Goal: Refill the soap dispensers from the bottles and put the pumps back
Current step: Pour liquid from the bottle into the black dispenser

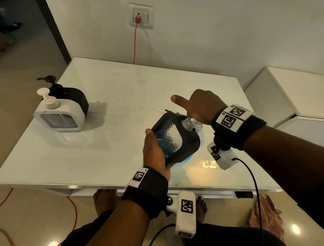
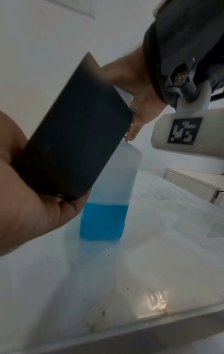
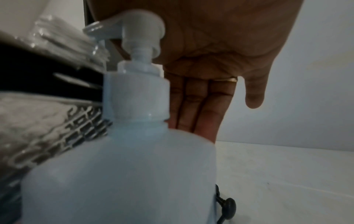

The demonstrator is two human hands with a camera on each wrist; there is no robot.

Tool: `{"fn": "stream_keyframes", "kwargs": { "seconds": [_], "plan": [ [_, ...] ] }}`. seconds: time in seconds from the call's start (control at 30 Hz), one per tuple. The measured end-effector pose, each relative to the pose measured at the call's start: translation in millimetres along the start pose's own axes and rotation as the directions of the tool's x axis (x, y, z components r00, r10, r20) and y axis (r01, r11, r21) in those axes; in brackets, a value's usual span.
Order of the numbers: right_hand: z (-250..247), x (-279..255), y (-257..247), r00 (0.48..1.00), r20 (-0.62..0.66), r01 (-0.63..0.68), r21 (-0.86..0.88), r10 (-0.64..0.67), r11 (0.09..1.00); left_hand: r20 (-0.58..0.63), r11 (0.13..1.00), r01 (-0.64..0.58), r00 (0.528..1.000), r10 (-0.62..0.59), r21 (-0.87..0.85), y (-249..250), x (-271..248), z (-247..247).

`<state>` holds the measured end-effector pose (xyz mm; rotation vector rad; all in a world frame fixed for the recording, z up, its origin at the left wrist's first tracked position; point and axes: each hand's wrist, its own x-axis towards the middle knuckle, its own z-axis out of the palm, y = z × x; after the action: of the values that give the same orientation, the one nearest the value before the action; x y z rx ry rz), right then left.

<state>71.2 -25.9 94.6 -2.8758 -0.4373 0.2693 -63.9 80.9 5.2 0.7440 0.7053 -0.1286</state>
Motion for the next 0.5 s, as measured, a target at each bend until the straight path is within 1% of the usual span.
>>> {"fn": "stream_keyframes", "kwargs": {
  "seconds": [0.13, 0.2, 0.3, 0.37, 0.43, 0.5],
  "plan": [
    [1.8, -1.4, -4.1, 0.999, -0.040, -0.023, -0.038, 0.022, 0.999, -0.001, 1.000, -0.010, 1.000, 0.010, -0.002, 1.7, 1.6, -0.7],
    [1.1, -1.5, -4.3, 1.000, -0.018, -0.016, -0.020, 0.015, 1.000, 0.001, 1.000, -0.011, 1.000, 0.011, -0.003, 1.2, 1.9, -0.5],
    [-3.0, 1.5, -2.3, 0.999, 0.049, -0.003, 0.053, 0.001, 0.999, -0.010, 1.000, -0.007, 1.000, 0.007, 0.001, 0.4, 3.3, -1.1],
    [-3.0, 3.0, -1.0, 0.998, 0.066, 0.000, 0.079, -0.005, 0.997, -0.010, 1.000, -0.007, 1.000, 0.007, 0.000, -0.1, 4.0, -0.8],
    [-1.2, 2.4, -0.4, 0.999, 0.053, 0.000, 0.074, -0.004, 0.997, -0.010, 1.000, -0.001, 1.000, 0.001, -0.003, -0.1, 3.8, -0.7],
    [1.1, 2.1, 0.1, 1.000, 0.013, -0.004, 0.032, 0.004, 0.999, -0.004, 1.000, -0.004, 1.000, 0.004, -0.001, -0.3, 3.6, -0.9]
  ]
}}
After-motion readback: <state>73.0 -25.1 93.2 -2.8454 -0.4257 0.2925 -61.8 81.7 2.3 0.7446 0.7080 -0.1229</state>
